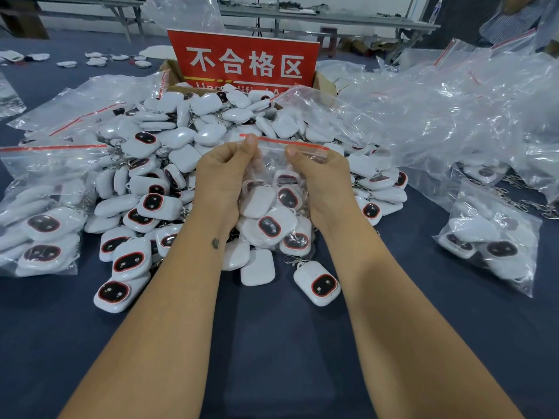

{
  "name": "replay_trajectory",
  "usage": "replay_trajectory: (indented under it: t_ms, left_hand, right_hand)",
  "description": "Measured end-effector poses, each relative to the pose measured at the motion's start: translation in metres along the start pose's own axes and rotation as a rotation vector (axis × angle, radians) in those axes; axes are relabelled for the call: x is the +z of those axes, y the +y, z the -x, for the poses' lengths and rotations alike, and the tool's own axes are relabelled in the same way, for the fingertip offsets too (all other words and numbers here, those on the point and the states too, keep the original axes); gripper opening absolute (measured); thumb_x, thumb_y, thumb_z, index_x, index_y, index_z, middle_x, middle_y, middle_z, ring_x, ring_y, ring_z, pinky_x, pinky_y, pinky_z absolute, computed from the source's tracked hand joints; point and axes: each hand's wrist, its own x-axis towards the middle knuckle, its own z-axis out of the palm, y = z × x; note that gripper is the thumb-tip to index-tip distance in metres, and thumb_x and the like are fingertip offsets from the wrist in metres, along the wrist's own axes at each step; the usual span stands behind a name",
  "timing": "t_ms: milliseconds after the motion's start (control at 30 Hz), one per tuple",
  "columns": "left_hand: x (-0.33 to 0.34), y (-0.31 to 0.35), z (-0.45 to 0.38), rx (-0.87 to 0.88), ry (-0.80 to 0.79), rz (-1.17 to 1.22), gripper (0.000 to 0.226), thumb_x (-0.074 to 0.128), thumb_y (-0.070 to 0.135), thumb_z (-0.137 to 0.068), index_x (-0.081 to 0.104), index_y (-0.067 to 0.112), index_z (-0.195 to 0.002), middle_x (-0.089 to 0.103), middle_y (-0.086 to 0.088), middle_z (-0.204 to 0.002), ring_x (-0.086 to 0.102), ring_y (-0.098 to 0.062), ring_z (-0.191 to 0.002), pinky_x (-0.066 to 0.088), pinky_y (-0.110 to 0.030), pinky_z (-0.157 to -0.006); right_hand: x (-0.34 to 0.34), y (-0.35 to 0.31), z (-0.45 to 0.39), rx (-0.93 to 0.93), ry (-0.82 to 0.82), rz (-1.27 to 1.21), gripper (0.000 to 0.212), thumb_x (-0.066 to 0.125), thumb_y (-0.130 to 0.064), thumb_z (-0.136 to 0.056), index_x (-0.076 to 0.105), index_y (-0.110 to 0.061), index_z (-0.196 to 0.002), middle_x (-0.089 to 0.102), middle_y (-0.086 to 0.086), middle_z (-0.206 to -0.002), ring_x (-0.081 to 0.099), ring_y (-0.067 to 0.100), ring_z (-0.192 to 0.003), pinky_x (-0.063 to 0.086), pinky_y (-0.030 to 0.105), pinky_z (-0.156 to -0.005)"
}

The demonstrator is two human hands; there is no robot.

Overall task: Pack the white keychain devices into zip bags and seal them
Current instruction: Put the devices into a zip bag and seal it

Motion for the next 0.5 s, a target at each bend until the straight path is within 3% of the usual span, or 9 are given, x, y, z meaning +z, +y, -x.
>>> replay_trajectory:
  t_ms: [67,233,333,500]
  left_hand:
    - [-0.0014,0.0014,0.0008,-0.032,-0.051,0.033,0.022,0.077,0.040,-0.069,0.075,0.019,-0.063,0.072,-0.001,-0.069,0.067,-0.014,-0.065,0.055,-0.027,-0.064]
    - [0.0006,0.0029,0.0040,-0.052,-0.123,0.039,0.016,0.080,0.028,-0.067,0.078,0.014,-0.074,0.076,-0.007,-0.079,0.070,-0.019,-0.073,0.058,-0.031,-0.070]
    - [0.0017,0.0035,0.0063,-0.016,-0.115,0.022,0.013,0.078,0.028,-0.067,0.077,0.016,-0.072,0.075,-0.005,-0.074,0.069,-0.018,-0.069,0.056,-0.032,-0.070]
    - [0.0035,0.0054,0.0098,0.049,-0.111,-0.057,0.012,0.076,0.031,-0.071,0.075,0.019,-0.070,0.072,0.001,-0.065,0.065,-0.014,-0.061,0.055,-0.027,-0.063]
  right_hand:
    - [0.0001,-0.0007,0.0008,-0.001,-0.025,-0.050,0.002,0.071,-0.002,-0.087,0.071,-0.002,-0.088,0.072,0.017,-0.089,0.069,0.035,-0.090,0.053,0.058,-0.093]
    - [0.0007,-0.0015,0.0046,0.001,-0.113,-0.132,0.028,0.066,0.003,-0.087,0.062,0.018,-0.111,0.065,0.031,-0.104,0.064,0.038,-0.092,0.051,0.058,-0.094]
    - [-0.0001,-0.0019,0.0045,0.014,-0.130,-0.124,0.028,0.067,0.003,-0.086,0.063,0.018,-0.109,0.067,0.028,-0.099,0.066,0.035,-0.086,0.055,0.051,-0.088]
    - [0.0011,0.0013,0.0045,-0.044,-0.114,-0.009,0.009,0.075,-0.001,-0.082,0.074,0.003,-0.090,0.073,0.026,-0.092,0.071,0.041,-0.088,0.055,0.058,-0.090]
